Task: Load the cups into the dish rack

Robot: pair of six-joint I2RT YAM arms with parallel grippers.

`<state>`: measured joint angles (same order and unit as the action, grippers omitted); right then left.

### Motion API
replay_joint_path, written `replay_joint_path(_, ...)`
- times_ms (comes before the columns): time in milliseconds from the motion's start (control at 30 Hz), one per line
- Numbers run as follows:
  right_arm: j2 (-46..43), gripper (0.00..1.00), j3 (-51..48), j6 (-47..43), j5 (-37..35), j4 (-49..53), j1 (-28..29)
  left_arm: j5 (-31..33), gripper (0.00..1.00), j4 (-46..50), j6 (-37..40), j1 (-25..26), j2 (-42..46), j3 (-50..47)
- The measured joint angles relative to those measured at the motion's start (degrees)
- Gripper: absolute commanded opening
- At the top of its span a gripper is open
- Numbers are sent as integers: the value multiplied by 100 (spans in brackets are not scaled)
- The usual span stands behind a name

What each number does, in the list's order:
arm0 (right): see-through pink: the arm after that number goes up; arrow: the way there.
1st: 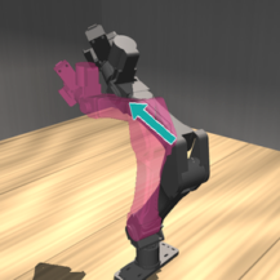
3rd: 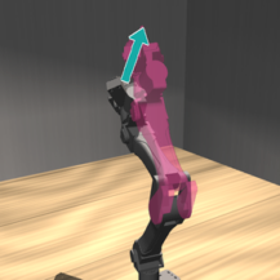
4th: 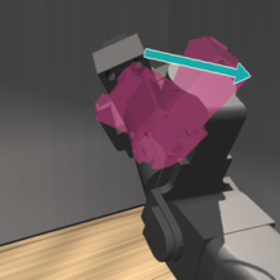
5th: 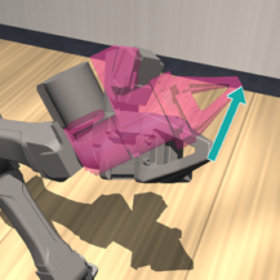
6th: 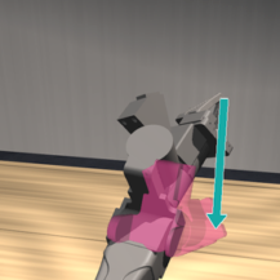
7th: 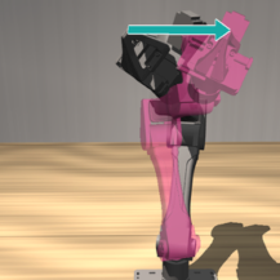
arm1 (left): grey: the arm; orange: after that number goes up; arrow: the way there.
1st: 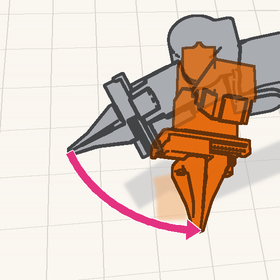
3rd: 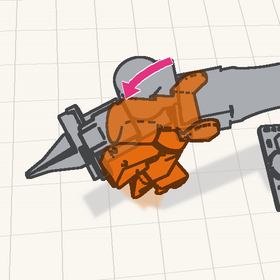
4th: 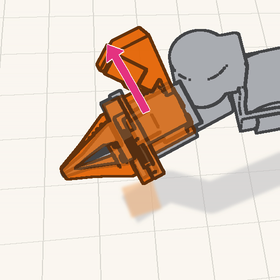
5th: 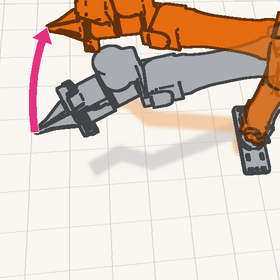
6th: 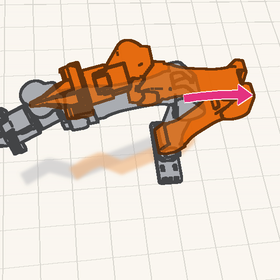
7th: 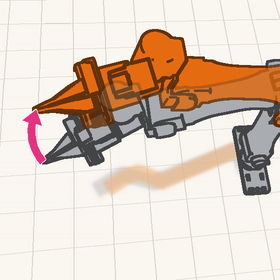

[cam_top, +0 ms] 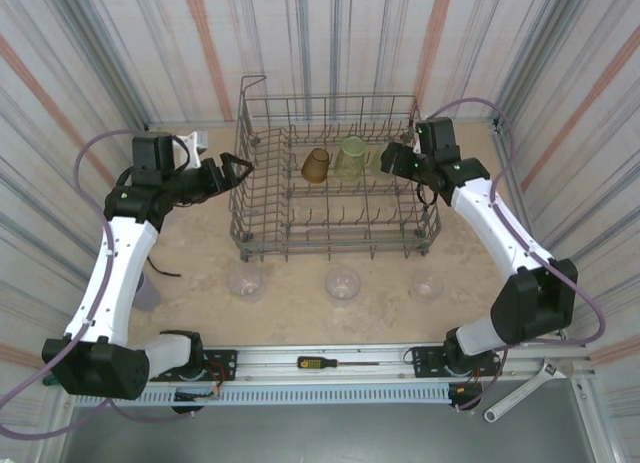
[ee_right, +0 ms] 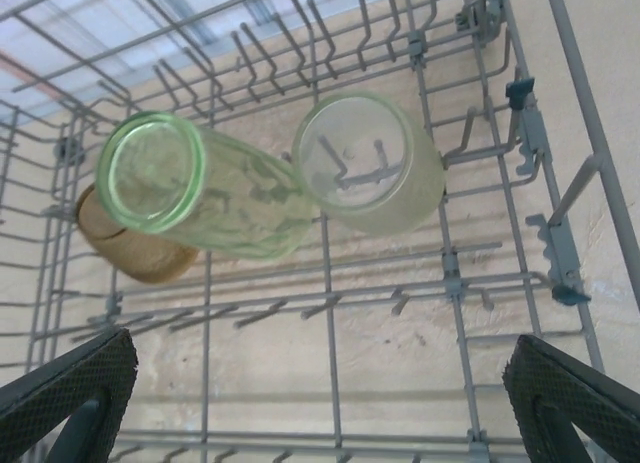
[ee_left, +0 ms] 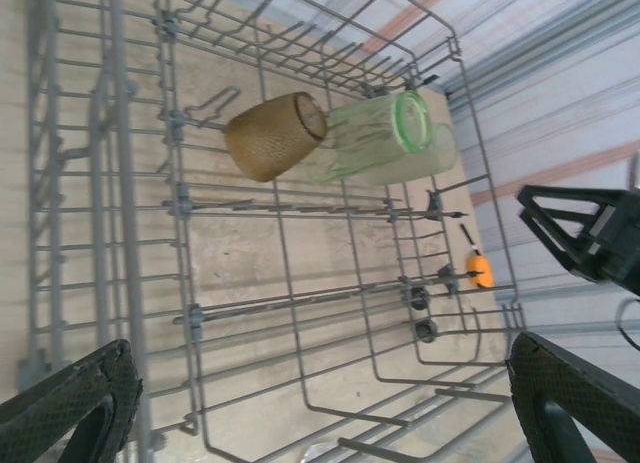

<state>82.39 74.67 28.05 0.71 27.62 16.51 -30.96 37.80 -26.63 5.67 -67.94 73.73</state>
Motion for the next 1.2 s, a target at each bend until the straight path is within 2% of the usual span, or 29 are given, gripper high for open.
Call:
replay_joint_path(233, -778, 99, -380, -2, 262, -94, 94, 678, 99, 485, 214, 0, -24, 350)
replay_joint_path(600, -1700, 99, -949, -2, 328, -66, 153, 2251, 99, 1646, 328, -48, -83, 479)
replay_joint_path(900, -1504, 99, -955, -7, 629, -63, 153, 3333, 99, 2623, -98, -208, 114, 448)
replay_joint_path(1200, -990, 99, -817, -131, 850, -70, 149, 3792, 99, 3279, -669, -918, 844, -79)
